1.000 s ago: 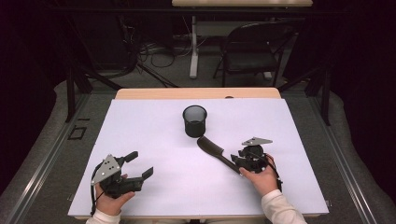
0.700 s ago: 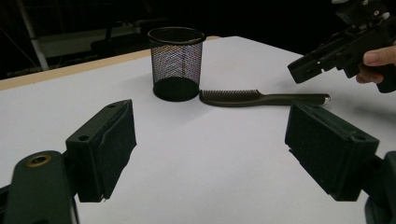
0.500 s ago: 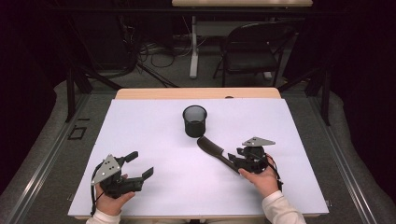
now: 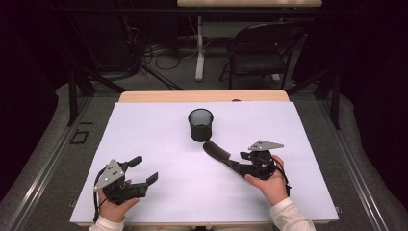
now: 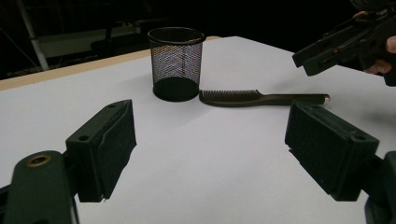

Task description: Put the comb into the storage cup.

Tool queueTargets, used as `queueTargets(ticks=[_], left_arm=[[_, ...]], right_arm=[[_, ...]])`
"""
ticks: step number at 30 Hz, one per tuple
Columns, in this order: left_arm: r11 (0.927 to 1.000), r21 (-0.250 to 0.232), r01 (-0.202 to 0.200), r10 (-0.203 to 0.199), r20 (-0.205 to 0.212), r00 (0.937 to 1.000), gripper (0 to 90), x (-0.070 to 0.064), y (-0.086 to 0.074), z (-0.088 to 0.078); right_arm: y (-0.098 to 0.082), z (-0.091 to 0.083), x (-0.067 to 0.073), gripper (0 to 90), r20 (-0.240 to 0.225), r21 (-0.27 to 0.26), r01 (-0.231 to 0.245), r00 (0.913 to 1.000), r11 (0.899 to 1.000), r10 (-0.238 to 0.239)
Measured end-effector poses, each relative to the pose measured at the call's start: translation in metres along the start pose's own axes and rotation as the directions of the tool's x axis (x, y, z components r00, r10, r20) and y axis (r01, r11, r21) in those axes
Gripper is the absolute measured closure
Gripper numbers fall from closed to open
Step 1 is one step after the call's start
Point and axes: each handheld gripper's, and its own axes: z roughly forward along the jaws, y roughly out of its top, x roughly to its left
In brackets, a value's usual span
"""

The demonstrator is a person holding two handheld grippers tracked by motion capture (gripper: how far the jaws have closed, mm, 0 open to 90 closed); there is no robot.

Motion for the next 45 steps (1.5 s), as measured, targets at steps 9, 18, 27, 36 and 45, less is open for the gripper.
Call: queueTargets(ticks=[9, 18, 27, 36, 45], left_arm=[[1.0000, 0.003, -0.001, 0.001, 0.004, 1.0000, 16.3, 0.000, 0.000, 0.000], [1.0000, 0.007, 0.003, -0.003, 0.000, 1.0000, 16.3, 0.000, 0.000, 0.000], [0.9999, 0.011, 0.009, -0.009, 0.003, 1.0000, 16.3, 0.000, 0.000, 0.001], [0.9999, 0.007, 0.012, -0.012, 0.014, 0.9998, 16.1, -0.001, 0.000, 0.001], [0.9999, 0.008, 0.014, -0.014, 0.013, 0.9998, 16.1, -0.002, 0.000, 0.000]], right_arm=[[0.008, -0.002, 0.002, 31.6, -0.022, 0.029, -0.018, 0.9996, 0.999, 0.019], [0.024, 0.000, 0.007, 16.7, -0.038, 0.123, 0.012, 0.9993, 0.992, -0.007], [0.035, 0.011, 0.011, 13.4, -0.024, 0.253, 0.094, 0.9956, 0.963, -0.090], [0.044, 0.016, 0.007, 18.9, -0.018, 0.310, 0.142, 0.9895, 0.940, -0.143], [0.050, 0.020, 0.006, 26.1, -0.014, 0.355, 0.165, 0.9851, 0.920, -0.171]])
